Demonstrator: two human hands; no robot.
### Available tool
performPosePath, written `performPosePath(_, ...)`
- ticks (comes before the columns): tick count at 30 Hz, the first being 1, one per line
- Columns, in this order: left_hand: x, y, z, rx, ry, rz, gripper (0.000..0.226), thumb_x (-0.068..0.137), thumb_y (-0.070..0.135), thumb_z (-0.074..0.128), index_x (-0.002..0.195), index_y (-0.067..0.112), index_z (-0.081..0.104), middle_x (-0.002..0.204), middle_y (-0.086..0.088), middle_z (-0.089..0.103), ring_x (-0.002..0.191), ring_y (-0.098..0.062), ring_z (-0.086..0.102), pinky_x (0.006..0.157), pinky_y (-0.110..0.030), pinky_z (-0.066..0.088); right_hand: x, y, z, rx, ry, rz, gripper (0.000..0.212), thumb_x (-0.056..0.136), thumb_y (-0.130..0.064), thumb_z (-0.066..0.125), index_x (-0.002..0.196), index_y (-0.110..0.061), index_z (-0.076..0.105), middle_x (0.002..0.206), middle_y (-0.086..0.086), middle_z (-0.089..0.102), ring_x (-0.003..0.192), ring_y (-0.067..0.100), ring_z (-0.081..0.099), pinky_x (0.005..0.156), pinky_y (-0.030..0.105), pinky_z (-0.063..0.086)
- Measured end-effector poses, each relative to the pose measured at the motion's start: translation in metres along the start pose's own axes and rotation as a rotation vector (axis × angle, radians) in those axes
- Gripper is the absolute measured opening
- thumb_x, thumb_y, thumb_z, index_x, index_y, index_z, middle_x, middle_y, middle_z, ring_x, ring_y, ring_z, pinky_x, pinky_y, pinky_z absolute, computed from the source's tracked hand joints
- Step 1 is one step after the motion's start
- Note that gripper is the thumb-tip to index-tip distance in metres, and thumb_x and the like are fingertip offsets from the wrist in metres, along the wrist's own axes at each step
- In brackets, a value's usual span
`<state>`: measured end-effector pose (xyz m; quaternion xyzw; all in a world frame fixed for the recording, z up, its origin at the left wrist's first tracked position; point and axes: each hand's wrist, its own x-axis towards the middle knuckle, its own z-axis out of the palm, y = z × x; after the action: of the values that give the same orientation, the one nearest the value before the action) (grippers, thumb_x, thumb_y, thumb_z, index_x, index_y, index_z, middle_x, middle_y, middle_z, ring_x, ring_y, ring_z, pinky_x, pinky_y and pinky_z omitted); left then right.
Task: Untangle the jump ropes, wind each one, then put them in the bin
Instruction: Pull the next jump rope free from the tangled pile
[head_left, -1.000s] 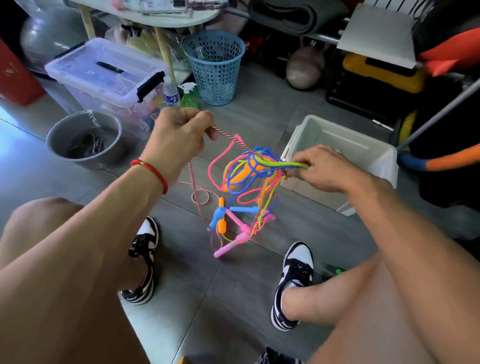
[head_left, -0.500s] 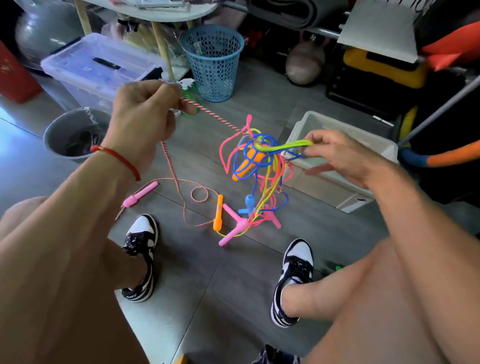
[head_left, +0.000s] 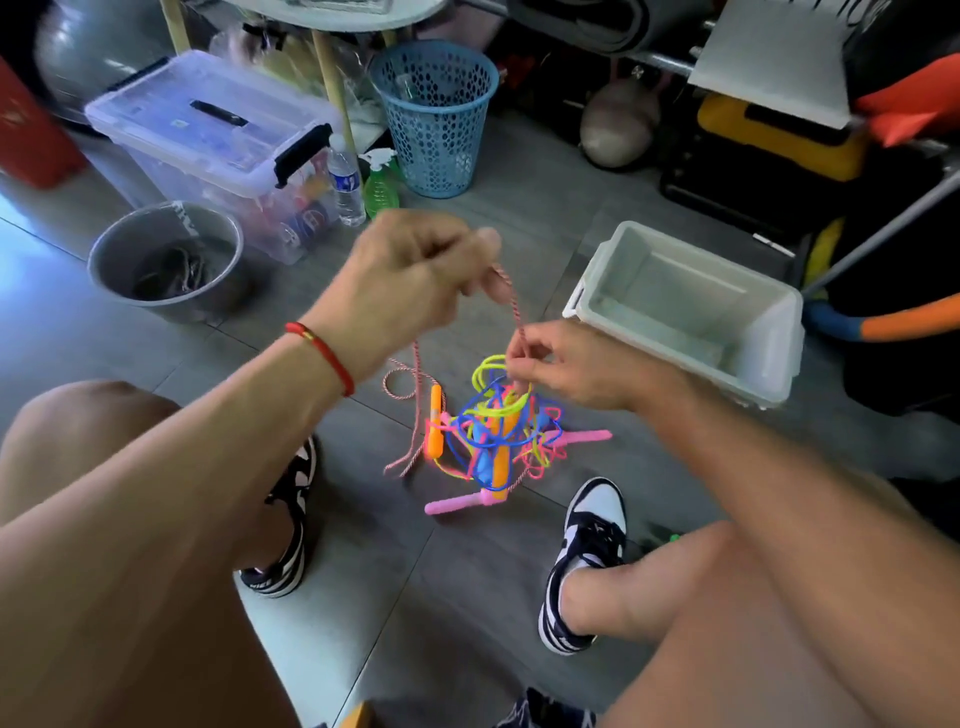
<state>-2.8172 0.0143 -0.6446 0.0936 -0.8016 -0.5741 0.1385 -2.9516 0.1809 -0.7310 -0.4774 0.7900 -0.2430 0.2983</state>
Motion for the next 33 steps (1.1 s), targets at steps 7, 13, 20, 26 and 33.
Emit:
performPosePath(7,-0.003,0.001,-0.045,-0.204,0.444,-0.1,0.044,0.093,0.011,0.054,0.05,0.015,0.057,0.06,-0.011,0.068,0.039,-0.02,0.026,0.04,-0.022,0.02,0.007,0.028,-0.017,-0.39,0.105,0.201,0.017,0.095,-0.039,0.058,0.082,-0.028,0.058,0.092,-0.009,0.061,0.108,0.017,0.041,0.089,0.041,0.044)
performPosePath(13,-0.005,-0.055,-0.1,1.093,0.036,-0.562,0.05,0.082,0.052,0.037,0.1,0.015,0.067,0.103,-0.024,0.067,0.094,-0.044,0.066,0.087,-0.044,0.055,-0.004,0.006,-0.033,-0.149,0.203,-0.02,0.017,0.096,-0.026,0.063,0.101,-0.026,0.079,0.084,0.008,0.069,0.09,0.023,0.058,0.081,0.034,0.047)
performPosePath(20,-0.016,-0.037,0.021,0.487,-0.26,-0.148,0.029,0.096,0.042,0.064,0.114,0.02,0.06,0.09,0.001,0.073,0.083,-0.02,0.067,0.072,-0.031,0.051,-0.008,-0.022,-0.019,-0.158,0.191,-0.115,0.018,0.095,-0.03,0.067,0.11,-0.025,0.077,0.104,0.003,0.055,0.102,0.003,0.044,0.08,0.0,0.028)
performPosePath(26,-0.006,-0.04,0.024,0.775,-0.182,0.011,0.011,0.098,0.018,0.058,0.091,0.013,0.065,0.089,-0.015,0.071,0.088,-0.039,0.064,0.067,-0.03,0.037,-0.008,-0.014,-0.003,-0.296,0.248,-0.212,0.014,0.085,-0.008,0.071,0.095,-0.018,0.07,0.098,-0.006,0.049,0.097,0.007,0.038,0.088,0.026,0.038)
performPosePath(33,-0.002,-0.023,0.012,0.435,-0.166,-0.144,0.024,0.098,0.01,0.054,0.078,0.015,0.065,0.056,0.009,0.057,0.05,-0.005,0.052,0.051,-0.011,0.037,-0.012,-0.007,-0.003,-0.021,0.258,-0.03,0.042,0.079,-0.002,0.064,0.107,-0.03,0.05,0.099,-0.007,0.057,0.082,0.003,0.053,0.074,0.024,0.047)
